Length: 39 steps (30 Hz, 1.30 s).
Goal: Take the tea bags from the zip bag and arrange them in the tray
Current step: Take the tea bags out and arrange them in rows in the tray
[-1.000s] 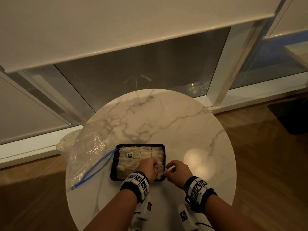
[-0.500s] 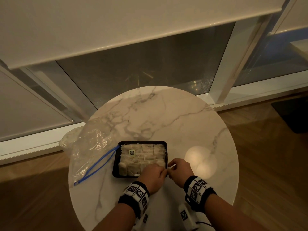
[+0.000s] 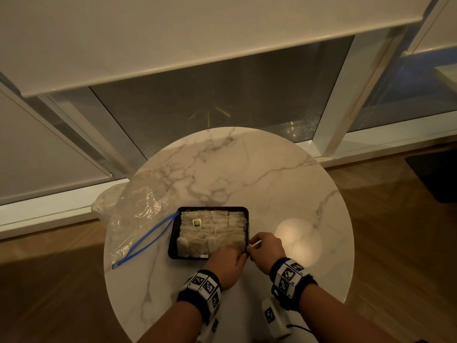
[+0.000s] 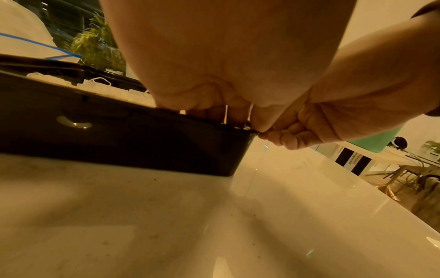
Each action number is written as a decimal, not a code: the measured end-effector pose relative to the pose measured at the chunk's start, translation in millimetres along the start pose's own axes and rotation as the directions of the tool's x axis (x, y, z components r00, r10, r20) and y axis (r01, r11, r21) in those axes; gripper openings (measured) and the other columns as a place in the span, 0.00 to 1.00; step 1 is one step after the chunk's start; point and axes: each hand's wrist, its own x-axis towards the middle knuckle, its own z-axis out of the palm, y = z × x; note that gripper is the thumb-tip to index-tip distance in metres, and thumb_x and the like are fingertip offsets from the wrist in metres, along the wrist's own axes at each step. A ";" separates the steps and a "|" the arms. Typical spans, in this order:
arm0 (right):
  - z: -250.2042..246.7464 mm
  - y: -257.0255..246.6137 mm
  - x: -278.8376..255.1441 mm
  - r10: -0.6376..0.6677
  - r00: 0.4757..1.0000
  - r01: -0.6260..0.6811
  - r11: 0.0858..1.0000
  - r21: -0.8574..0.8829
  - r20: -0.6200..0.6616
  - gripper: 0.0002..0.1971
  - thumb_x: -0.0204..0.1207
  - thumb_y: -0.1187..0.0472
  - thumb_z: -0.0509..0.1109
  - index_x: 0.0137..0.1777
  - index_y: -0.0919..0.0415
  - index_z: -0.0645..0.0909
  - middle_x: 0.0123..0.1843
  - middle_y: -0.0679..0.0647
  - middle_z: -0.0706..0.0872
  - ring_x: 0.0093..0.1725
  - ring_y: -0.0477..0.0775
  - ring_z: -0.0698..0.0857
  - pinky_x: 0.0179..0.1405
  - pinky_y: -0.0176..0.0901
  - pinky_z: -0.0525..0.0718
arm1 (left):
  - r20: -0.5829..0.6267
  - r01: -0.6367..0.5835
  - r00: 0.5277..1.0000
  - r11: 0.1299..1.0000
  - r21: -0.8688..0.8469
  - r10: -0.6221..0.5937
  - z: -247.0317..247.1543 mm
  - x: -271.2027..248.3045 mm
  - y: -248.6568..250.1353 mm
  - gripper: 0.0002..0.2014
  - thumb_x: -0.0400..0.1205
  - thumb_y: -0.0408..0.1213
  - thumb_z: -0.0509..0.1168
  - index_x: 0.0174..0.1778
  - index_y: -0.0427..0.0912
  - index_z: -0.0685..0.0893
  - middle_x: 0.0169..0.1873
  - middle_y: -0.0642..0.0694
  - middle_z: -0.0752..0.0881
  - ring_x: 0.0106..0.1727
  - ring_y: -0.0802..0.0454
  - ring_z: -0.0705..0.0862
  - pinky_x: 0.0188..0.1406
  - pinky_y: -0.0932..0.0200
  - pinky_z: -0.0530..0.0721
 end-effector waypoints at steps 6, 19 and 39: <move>0.8 0.7 1.2 0.014 1.000 -0.014 1.000 0.003 0.002 0.05 0.73 0.60 0.74 0.47 0.53 0.82 0.41 0.55 0.90 0.41 0.52 0.89 0.39 0.39 0.86 | -0.169 0.030 0.985 0.998 0.054 -0.020 -5.2 3.8 1.4 0.13 0.86 0.47 0.59 0.49 0.44 0.85 0.48 0.46 0.83 0.49 0.48 0.81 0.51 0.49 0.82; 4.9 2.4 6.0 0.004 1.000 -0.004 1.000 -0.023 -0.022 0.05 0.72 0.59 0.74 0.45 0.51 0.82 0.41 0.56 0.90 0.42 0.53 0.90 0.46 0.45 0.89 | -0.185 0.072 0.982 0.973 0.218 -0.031 9.7 3.5 -0.8 0.19 0.89 0.52 0.50 0.59 0.51 0.84 0.56 0.48 0.82 0.57 0.47 0.79 0.56 0.49 0.77; 1.9 3.7 -18.7 0.034 0.996 -0.038 0.998 -0.049 -0.082 0.09 0.76 0.50 0.72 0.42 0.54 0.85 0.40 0.52 0.88 0.40 0.50 0.86 0.37 0.39 0.83 | -0.540 -0.186 0.841 0.956 -0.228 0.035 -24.9 -47.3 -47.6 0.03 0.80 0.35 0.72 0.47 0.47 0.89 0.41 0.58 0.85 0.44 0.63 0.83 0.45 0.73 0.80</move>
